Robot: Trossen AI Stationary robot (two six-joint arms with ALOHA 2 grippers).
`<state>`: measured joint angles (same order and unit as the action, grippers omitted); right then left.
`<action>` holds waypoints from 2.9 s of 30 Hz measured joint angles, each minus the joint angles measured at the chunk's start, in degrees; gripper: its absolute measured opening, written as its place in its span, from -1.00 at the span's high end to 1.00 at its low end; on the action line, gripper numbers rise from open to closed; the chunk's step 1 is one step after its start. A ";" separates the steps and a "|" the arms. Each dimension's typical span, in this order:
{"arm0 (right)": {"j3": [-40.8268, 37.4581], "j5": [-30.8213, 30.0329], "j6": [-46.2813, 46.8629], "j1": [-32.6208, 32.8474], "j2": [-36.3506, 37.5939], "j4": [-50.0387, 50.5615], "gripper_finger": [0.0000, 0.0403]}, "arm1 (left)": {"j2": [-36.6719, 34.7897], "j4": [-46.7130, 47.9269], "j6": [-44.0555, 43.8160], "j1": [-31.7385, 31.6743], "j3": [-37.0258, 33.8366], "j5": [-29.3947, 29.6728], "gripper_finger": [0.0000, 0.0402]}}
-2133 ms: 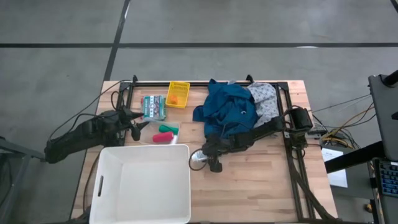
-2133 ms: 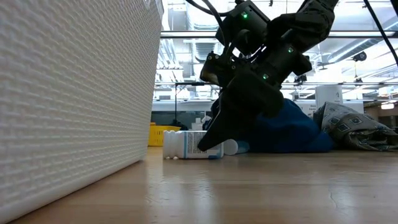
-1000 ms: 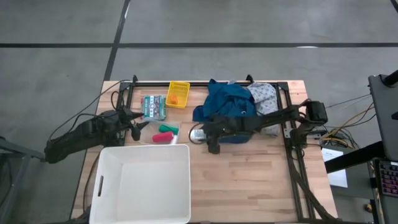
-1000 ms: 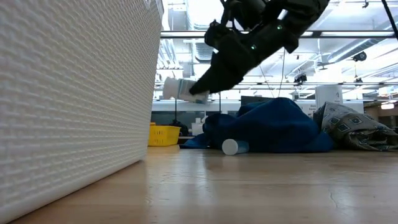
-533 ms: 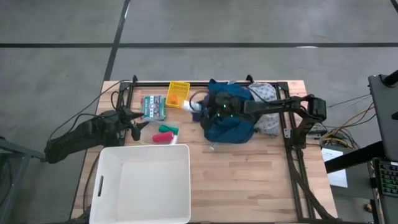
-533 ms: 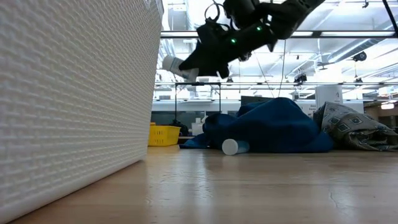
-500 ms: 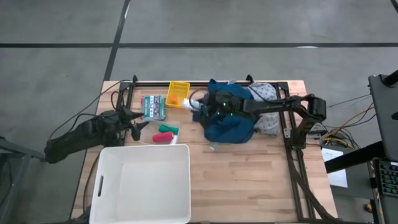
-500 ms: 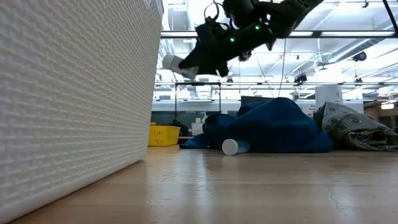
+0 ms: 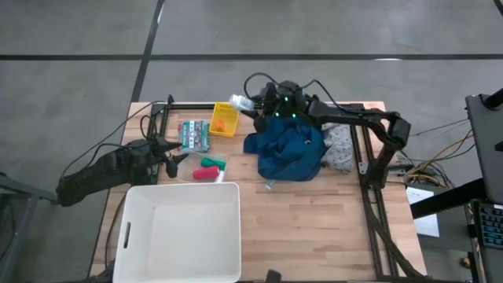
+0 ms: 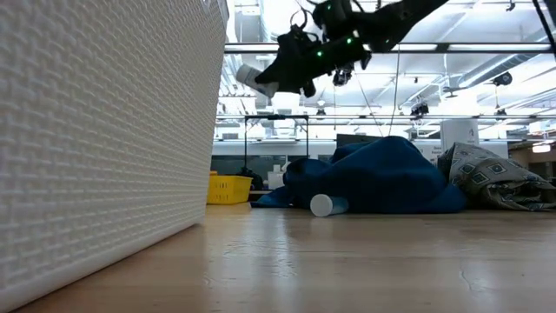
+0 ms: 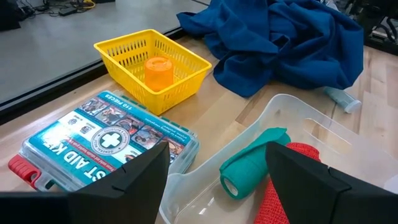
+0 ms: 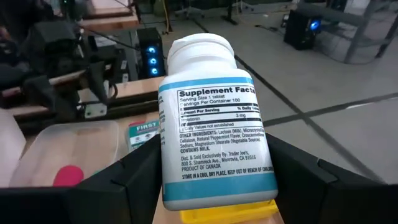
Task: Pick & place medical supplies in basket/bin
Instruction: Put the white pill bottle into the yellow bin
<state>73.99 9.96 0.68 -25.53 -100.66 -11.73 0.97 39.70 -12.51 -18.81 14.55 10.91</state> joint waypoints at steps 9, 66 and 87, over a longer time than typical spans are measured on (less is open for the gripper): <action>8.08 3.89 0.36 -2.46 -9.66 -0.53 -0.20 | 0.00 -0.02 0.02 0.00 0.00 -0.01 -0.35; 33.52 26.70 3.41 -10.23 -34.35 19.05 -0.20 | 0.00 0.00 0.02 0.00 0.00 -0.01 -0.35; 34.15 33.86 6.88 -10.74 -35.96 21.34 -0.20 | 0.00 0.00 0.02 0.00 0.00 -0.01 -0.35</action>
<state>108.14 43.82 7.56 -36.27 -136.63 9.61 0.97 39.70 -12.49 -18.81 14.55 10.90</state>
